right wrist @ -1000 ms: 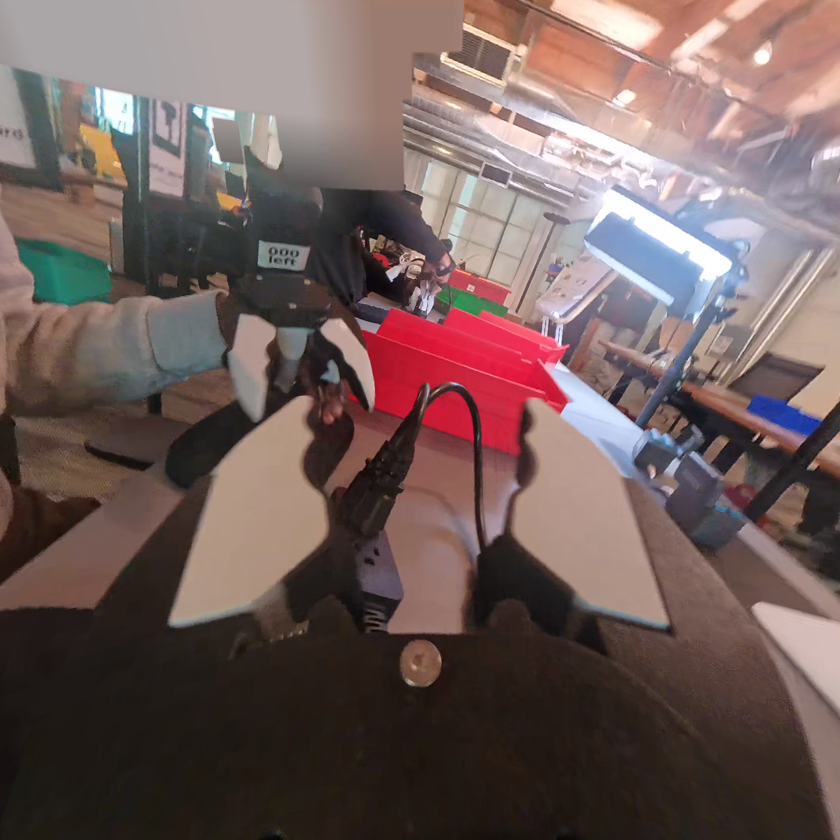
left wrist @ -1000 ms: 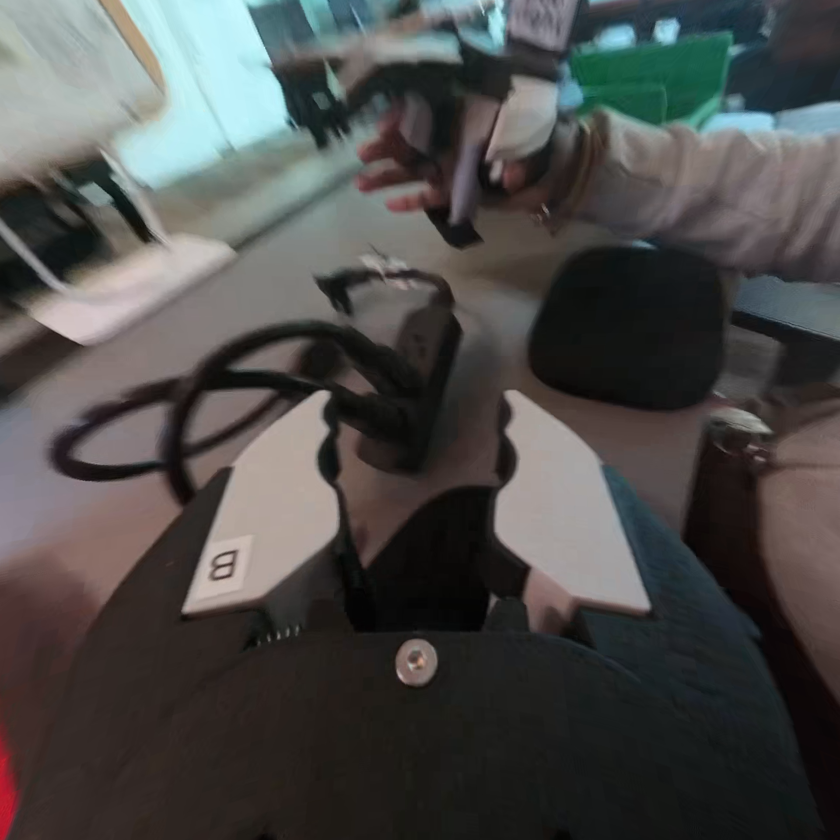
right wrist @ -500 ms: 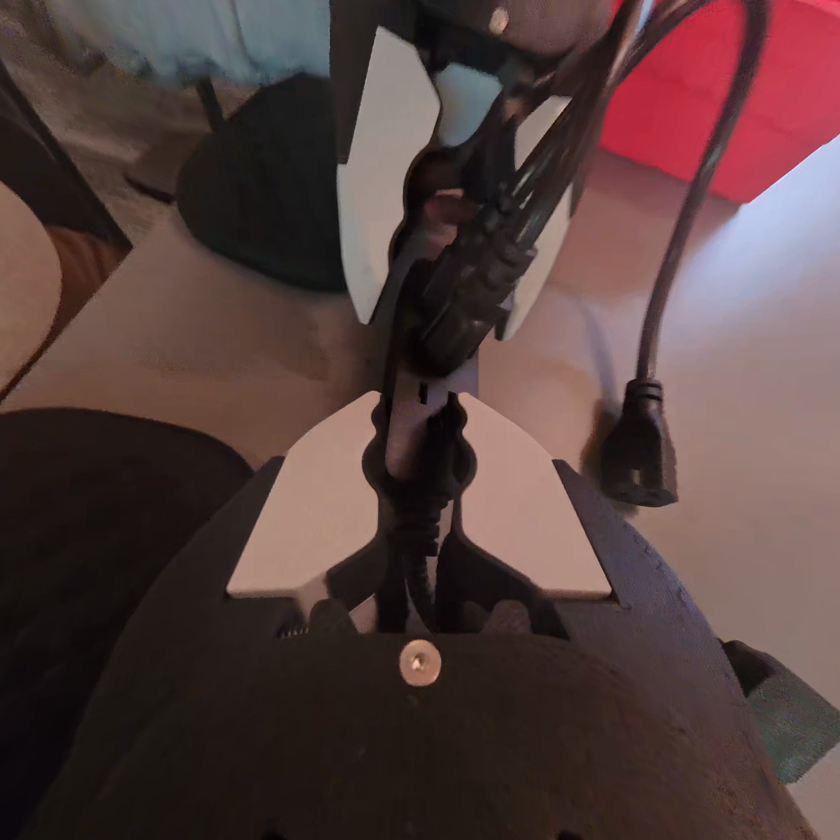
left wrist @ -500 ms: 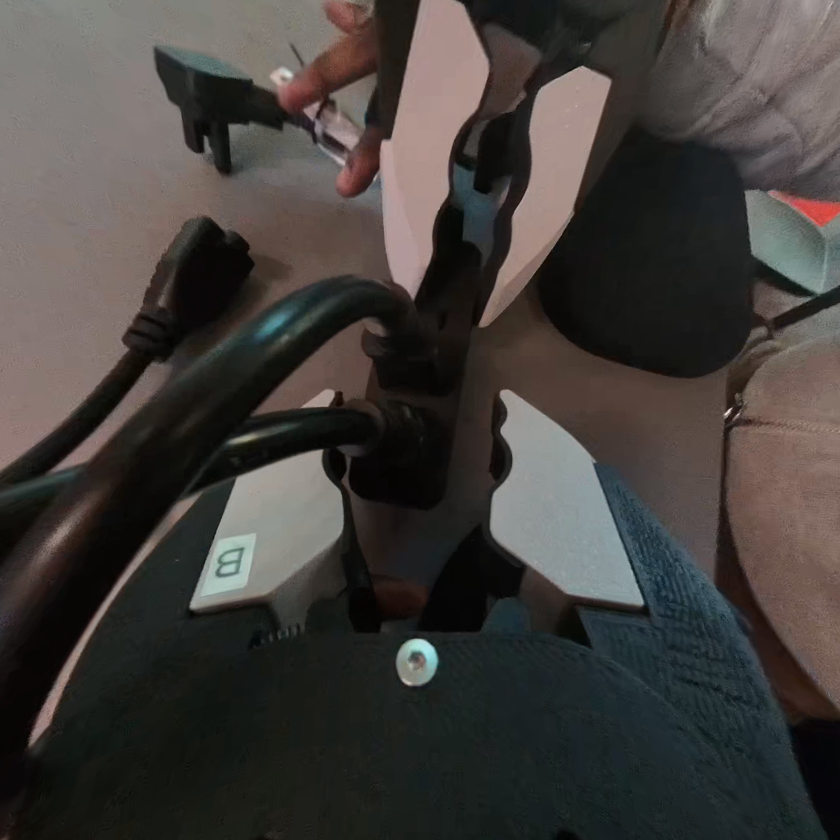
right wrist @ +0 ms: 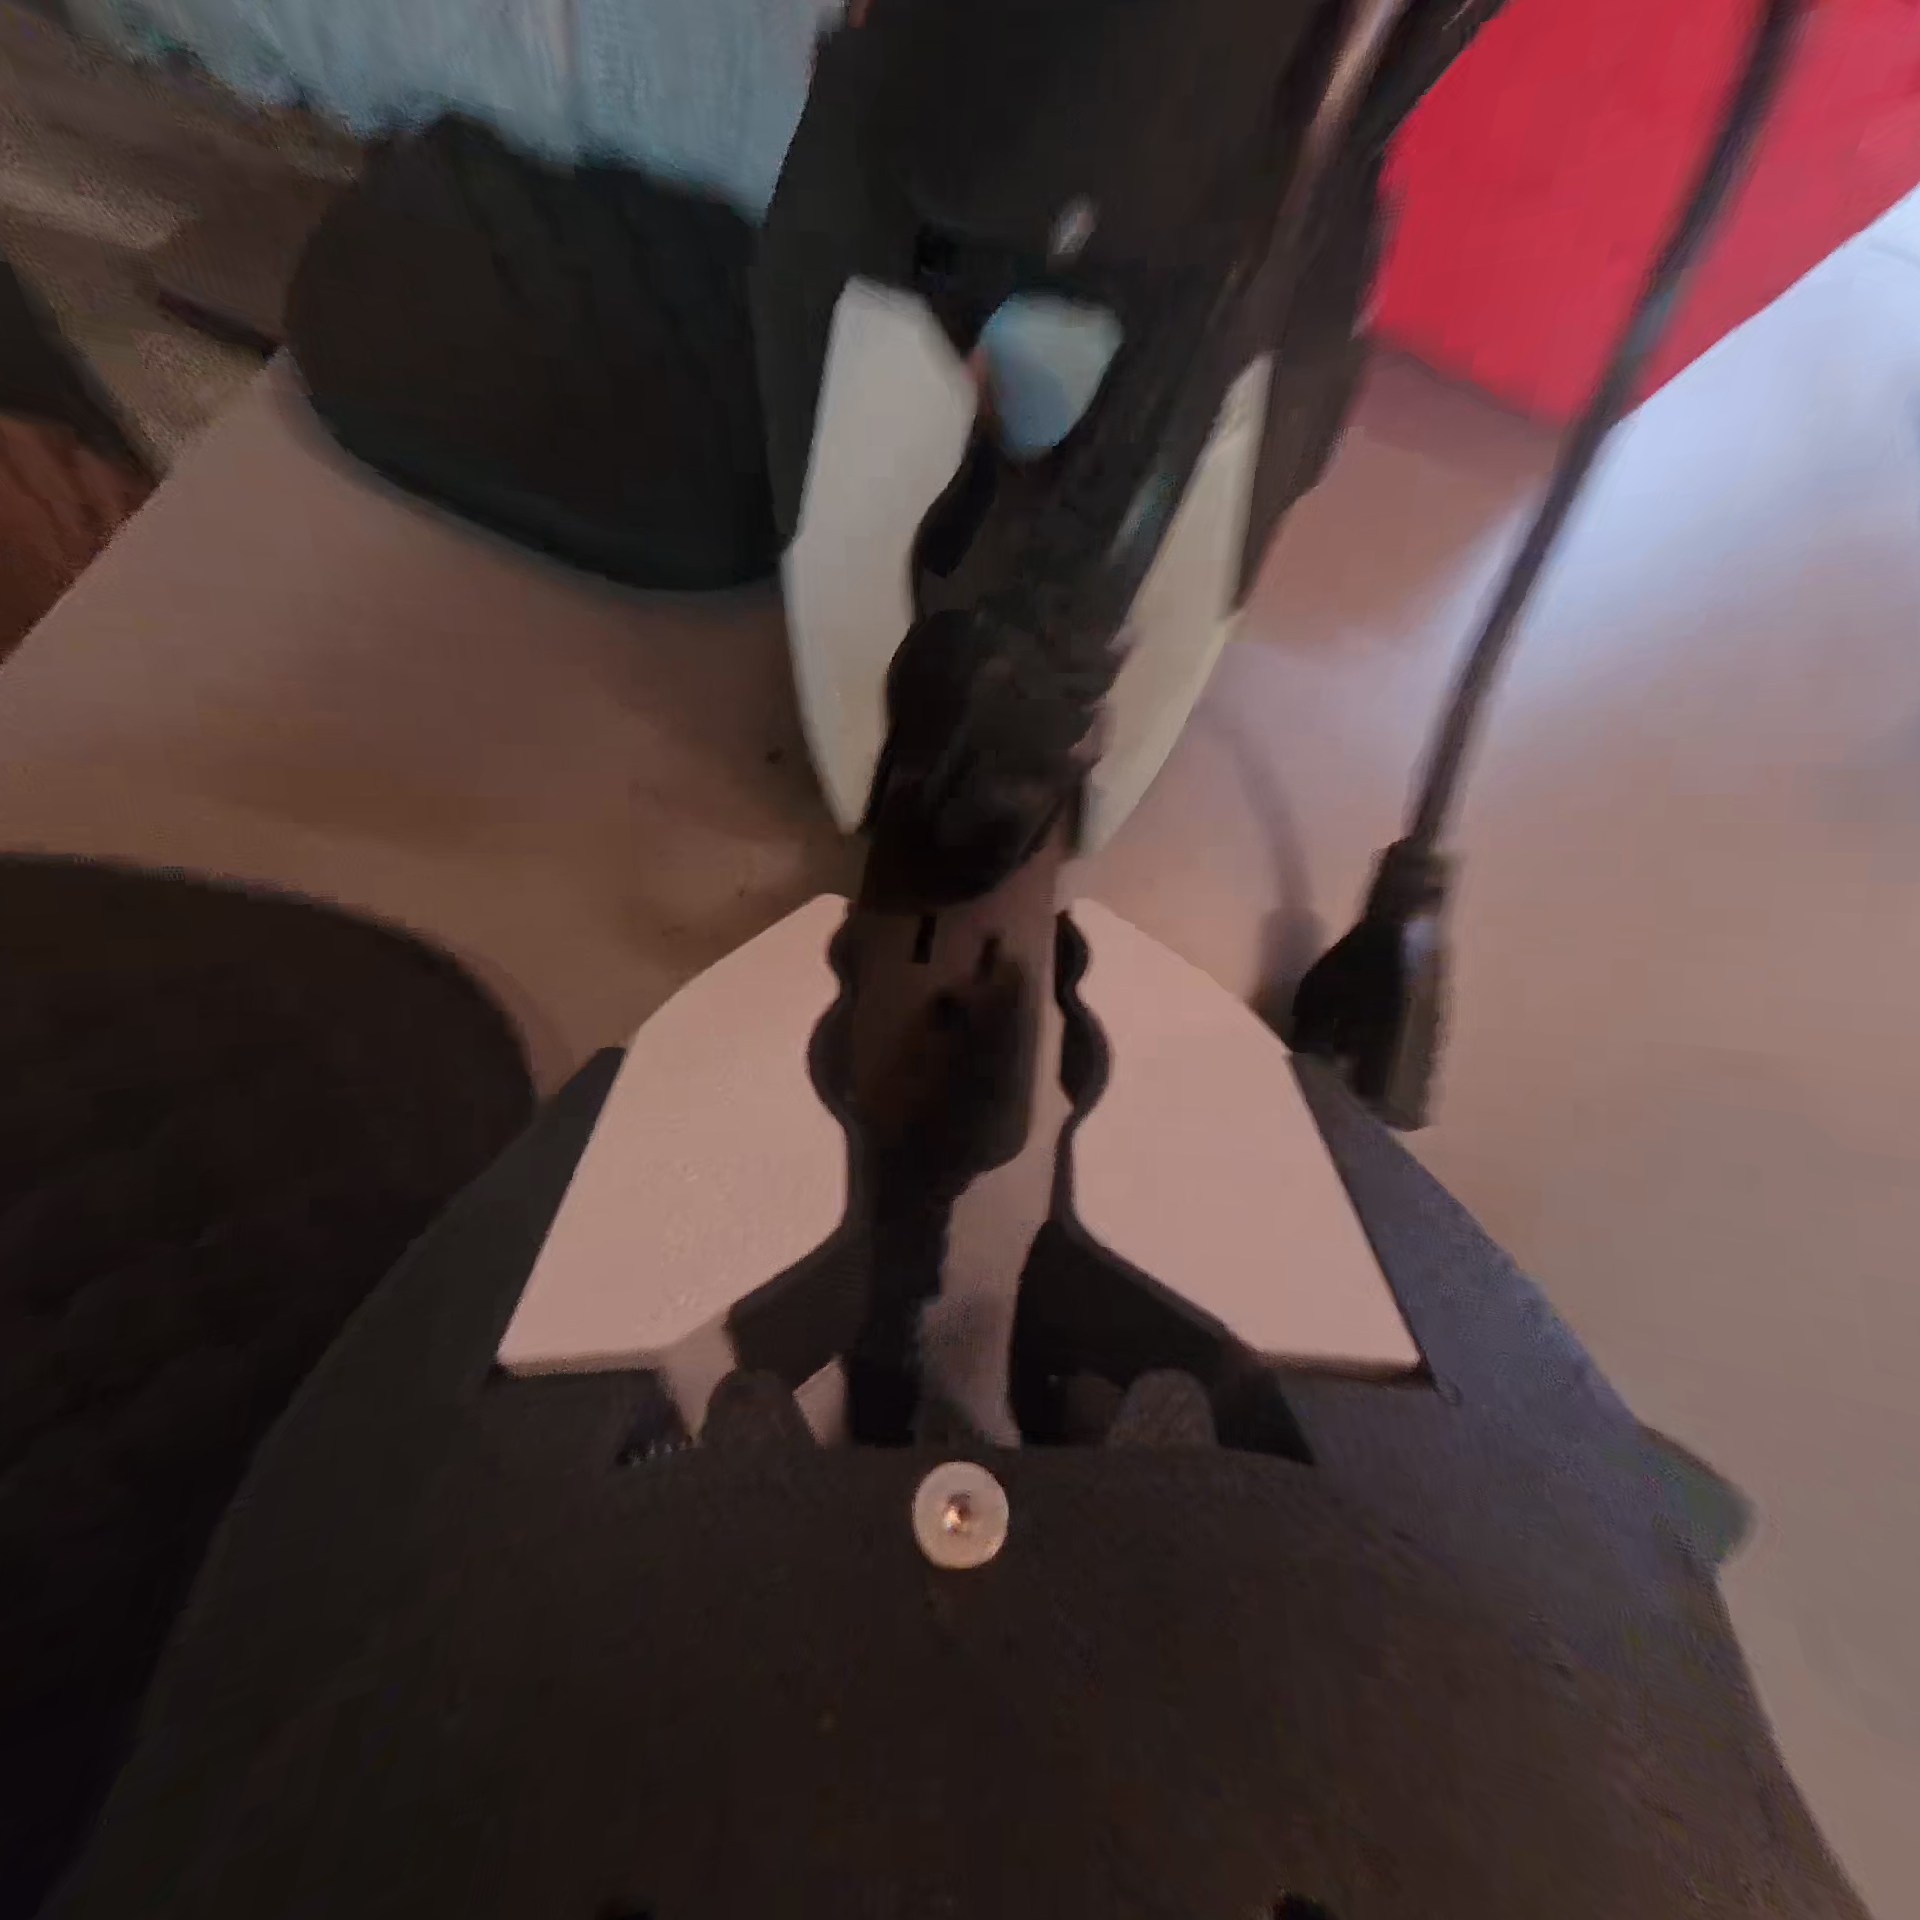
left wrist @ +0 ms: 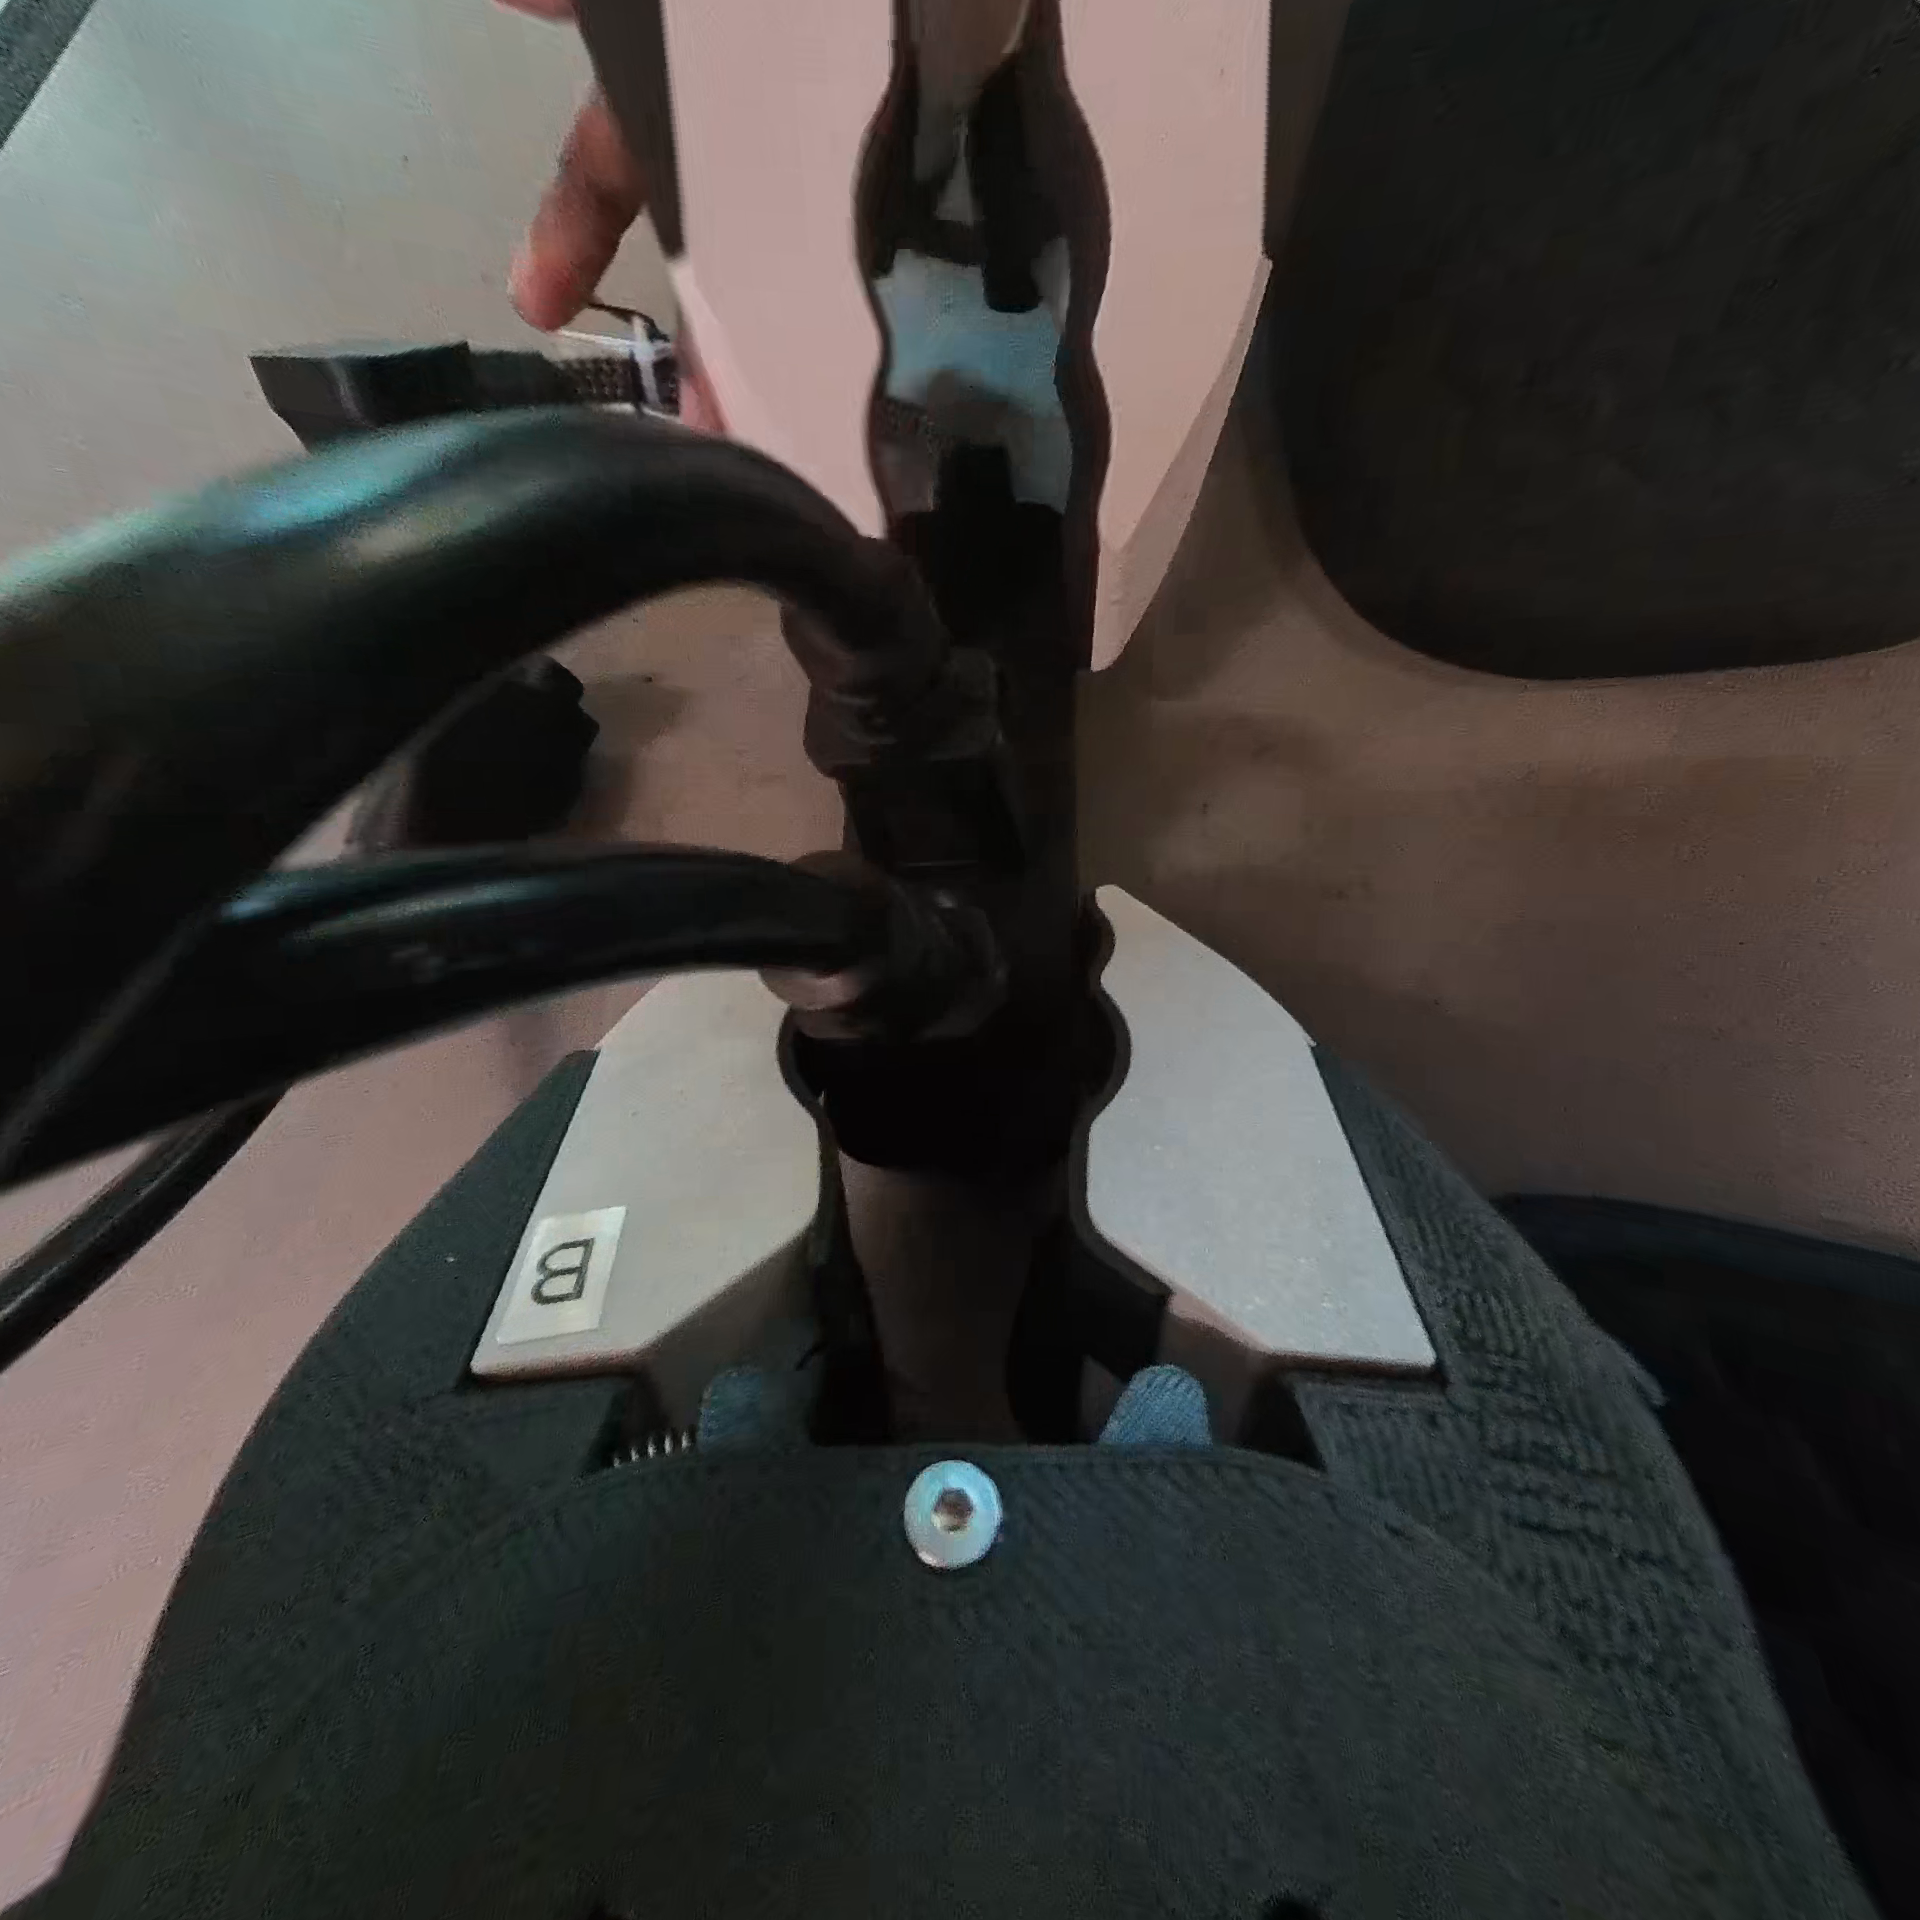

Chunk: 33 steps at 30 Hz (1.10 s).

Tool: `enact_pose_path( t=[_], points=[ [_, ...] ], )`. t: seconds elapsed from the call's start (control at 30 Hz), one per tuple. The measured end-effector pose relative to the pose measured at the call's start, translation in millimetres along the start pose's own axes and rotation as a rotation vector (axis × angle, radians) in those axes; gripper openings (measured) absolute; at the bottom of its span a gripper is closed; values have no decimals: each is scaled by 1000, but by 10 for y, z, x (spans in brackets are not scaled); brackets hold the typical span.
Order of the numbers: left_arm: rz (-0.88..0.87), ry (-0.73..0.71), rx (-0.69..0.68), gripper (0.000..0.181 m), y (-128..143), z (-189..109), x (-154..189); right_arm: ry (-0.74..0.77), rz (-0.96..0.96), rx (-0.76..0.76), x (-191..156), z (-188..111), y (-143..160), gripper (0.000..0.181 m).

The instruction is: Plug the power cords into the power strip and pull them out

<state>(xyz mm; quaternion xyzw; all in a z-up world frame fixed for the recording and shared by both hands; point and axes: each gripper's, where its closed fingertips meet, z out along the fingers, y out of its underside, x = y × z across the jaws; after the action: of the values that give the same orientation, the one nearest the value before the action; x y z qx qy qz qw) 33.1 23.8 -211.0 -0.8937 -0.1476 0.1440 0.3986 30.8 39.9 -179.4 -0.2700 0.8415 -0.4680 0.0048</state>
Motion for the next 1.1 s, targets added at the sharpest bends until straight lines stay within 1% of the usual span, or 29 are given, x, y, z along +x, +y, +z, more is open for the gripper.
enact_pose_path(
  t=[0.03, 0.1, 0.13, 0.17, 0.2, 0.23, 0.27, 0.3, 0.33, 0.37, 0.4, 0.43, 0.47, 0.6, 0.77, 0.87, 0.97, 1.1],
  points=[
    [-4, 5, 0, 45, 0, 1, 3, 67, 18, 112, 96, -37, -185, 50],
    [-5, 7, 0, 45, 0, 4, 5, 162, 105, 439, 266, -246, -654, 64],
    [-4, 6, 0, 45, -1, 5, 7, 188, 129, 582, 326, -373, -823, 65],
    [-2, 4, 0, 45, -4, 8, 8, 192, 138, 660, 353, -440, -903, 66],
    [0, 3, 0, 45, -6, 10, 11, 172, 145, 654, 353, -405, -883, 68],
    [2, 2, 0, 45, -8, 13, 14, 120, 174, 570, 321, -276, -769, 67],
    [2, 2, 0, 45, -9, 14, 15, 35, 231, 440, 249, -107, -593, 64],
    [1, 3, 0, 45, -9, 14, 15, -76, 289, 324, 143, 39, -436, 66],
    [2, 4, 0, 45, -9, 14, 16, -174, 331, 261, 48, 121, -350, 67],
    [5, 3, 1, 45, -9, 15, 18, -225, 339, 254, 8, 128, -350, 50],
    [6, 3, 1, 45, -9, 13, 20, -213, 323, 267, 23, 117, -357, 36],
    [10, 1, 1, 45, -11, 13, 23, -178, 320, 264, 61, 124, -339, 27],
    [16, 0, 1, 45, -11, 14, 26, -167, 315, 263, 66, 125, -333, 25],
    [19, 3, 2, 45, -12, 16, 34, -142, 299, 264, 64, 126, -328, 24],
    [25, -1, 19, 45, -52, 23, 64, -209, 330, 305, 31, 61, -328, 23],
    [9, 6, -4, 45, -31, 46, 60, -222, 355, 285, 37, 99, -328, 24],
    [-9, 31, -15, 45, -22, 58, 73, -183, 321, 282, 30, 129, -352, 24],
    [12, 30, 2, 46, -44, 50, 93, -231, 334, 313, 7, 72, -353, 22]
  ],
)
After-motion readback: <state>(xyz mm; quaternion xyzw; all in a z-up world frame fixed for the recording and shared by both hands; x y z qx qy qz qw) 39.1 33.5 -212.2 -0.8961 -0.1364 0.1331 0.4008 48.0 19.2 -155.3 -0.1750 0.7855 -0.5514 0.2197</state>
